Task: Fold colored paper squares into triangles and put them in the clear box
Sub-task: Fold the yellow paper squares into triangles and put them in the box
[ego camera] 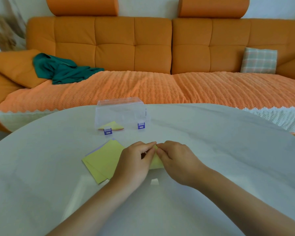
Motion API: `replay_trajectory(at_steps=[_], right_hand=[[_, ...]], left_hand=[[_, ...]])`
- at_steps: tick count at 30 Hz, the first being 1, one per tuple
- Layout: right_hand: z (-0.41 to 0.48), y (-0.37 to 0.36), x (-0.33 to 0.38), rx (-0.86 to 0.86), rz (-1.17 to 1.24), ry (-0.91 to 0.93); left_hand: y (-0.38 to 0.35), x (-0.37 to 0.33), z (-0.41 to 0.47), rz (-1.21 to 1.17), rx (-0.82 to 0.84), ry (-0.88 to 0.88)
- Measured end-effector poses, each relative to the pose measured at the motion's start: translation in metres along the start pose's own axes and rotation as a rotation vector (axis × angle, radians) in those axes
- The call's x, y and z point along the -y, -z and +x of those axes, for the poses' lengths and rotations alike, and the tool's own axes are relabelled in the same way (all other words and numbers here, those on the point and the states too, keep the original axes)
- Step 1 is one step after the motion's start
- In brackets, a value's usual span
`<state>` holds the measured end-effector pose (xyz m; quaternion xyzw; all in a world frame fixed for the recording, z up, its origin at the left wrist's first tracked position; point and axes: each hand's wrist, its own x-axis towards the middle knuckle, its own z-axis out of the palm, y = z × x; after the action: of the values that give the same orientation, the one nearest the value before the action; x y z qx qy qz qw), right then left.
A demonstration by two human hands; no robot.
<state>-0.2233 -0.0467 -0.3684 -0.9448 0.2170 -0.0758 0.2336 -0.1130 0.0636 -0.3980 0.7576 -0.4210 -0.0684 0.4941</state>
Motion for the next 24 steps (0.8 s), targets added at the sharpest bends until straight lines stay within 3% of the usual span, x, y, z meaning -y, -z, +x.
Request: replay_trajectory(at_steps=[6, 12, 16, 19, 24], right_hand=[[0.002, 0.003, -0.006, -0.120, 0.223, -0.115], [0.006, 0.004, -0.014, -0.040, 0.323, -0.260], [0.007, 0.001, -0.015, -0.008, 0.283, -0.313], [0.006, -0.001, -0.013, -0.006, 0.203, -0.317], [0.004, -0.008, -0.009, -0.092, -0.040, -0.266]], left_hand=[[0.001, -0.003, 0.000, -0.004, 0.002, 0.022], [0.004, -0.004, -0.002, 0.123, 0.075, 0.019], [0.017, -0.007, -0.003, 0.299, 0.032, -0.189], [0.022, -0.006, -0.009, 0.314, 0.176, -0.290], [0.020, 0.000, -0.016, 0.355, 0.378, -0.304]])
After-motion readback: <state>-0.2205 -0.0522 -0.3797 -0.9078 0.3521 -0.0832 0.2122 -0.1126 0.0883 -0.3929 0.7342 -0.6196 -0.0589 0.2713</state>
